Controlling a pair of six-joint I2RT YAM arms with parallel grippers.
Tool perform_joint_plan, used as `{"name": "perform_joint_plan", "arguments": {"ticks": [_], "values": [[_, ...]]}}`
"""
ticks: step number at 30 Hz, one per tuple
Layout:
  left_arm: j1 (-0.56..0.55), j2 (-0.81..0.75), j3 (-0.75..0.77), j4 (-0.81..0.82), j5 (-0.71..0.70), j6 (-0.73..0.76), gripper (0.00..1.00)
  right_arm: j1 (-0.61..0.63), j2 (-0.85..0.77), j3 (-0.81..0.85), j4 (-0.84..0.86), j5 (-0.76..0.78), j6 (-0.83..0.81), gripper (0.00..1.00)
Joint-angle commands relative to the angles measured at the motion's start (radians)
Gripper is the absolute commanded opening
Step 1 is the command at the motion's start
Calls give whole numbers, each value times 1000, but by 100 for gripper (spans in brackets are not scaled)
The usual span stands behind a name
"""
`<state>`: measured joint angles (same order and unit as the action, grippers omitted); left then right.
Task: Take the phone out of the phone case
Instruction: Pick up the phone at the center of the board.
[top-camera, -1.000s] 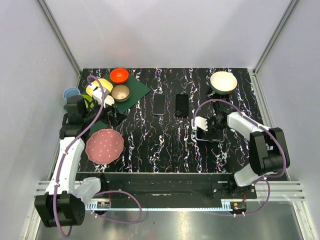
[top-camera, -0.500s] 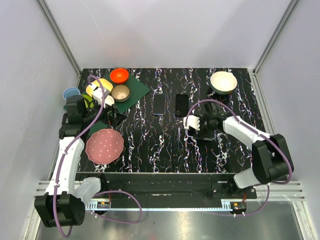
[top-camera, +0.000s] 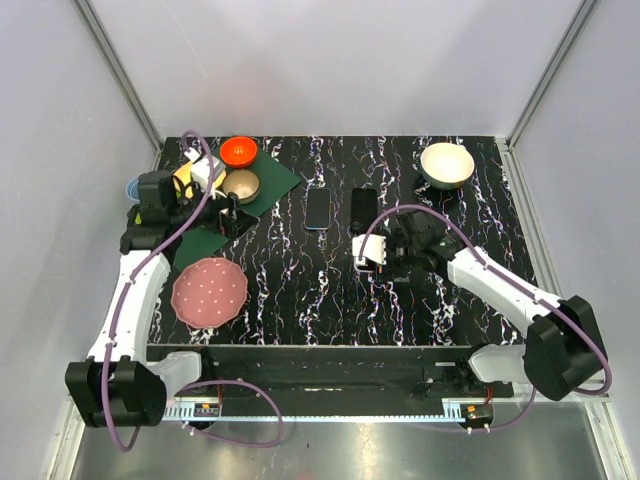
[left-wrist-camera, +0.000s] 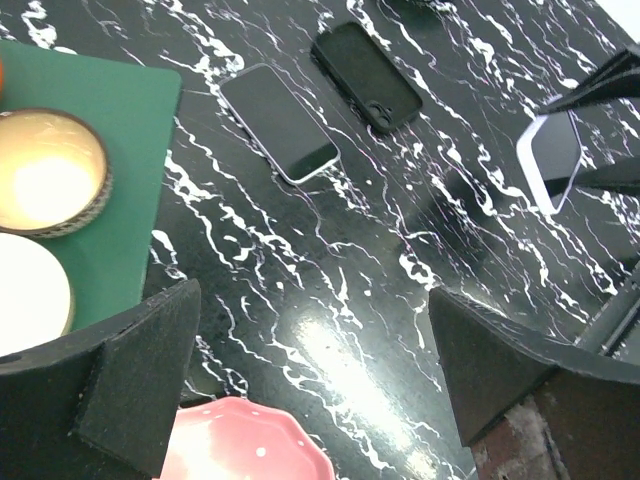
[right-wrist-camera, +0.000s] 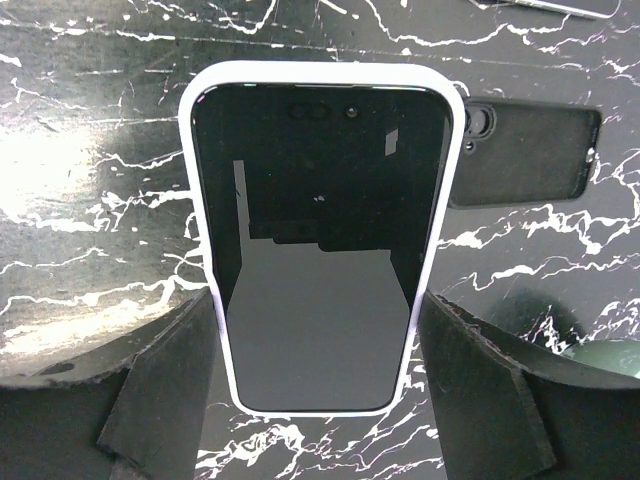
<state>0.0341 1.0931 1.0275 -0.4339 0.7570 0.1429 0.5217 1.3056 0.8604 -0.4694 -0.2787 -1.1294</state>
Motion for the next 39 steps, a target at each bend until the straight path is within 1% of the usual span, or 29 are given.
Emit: {"name": "perform_joint_plan", "arguments": {"ticks": [1,5,7,8,11,15,17,20,23,25,27,32,36,39], "values": [[-66,-7,29,-8,-40,41,99,21,-48,48,72,9,37,0],[-175,-12,34,6,-125,52,99,31,-68,61,74,21,33,0],[-209,5,46,15,-130,47,99,35,-77,66,78,22,34,0],[-235,14,54,18,-119,44,99,37,-88,69,83,22,37,0],[-266,80,92,21,-76,18,99,46,-106,77,95,27,52,0],[-293,181,173,8,-38,-15,99,60,-131,89,113,29,98,0],[-303,249,209,3,-10,-60,99,73,-135,95,124,45,115,0],[-321,326,270,-3,30,-118,99,95,-131,95,169,107,152,0],[-355,375,312,-3,22,-140,99,106,-131,78,241,162,180,0],[-372,399,336,-2,13,-141,99,110,-135,68,291,174,200,0],[-391,416,362,-2,12,-175,99,119,-140,57,327,180,223,0],[-447,459,401,-3,-13,-206,99,141,-134,45,396,222,275,0],[-479,491,410,-2,-22,-220,99,164,-121,23,498,269,283,0],[-493,510,416,0,-27,-230,99,176,-118,11,531,274,289,0]]}}
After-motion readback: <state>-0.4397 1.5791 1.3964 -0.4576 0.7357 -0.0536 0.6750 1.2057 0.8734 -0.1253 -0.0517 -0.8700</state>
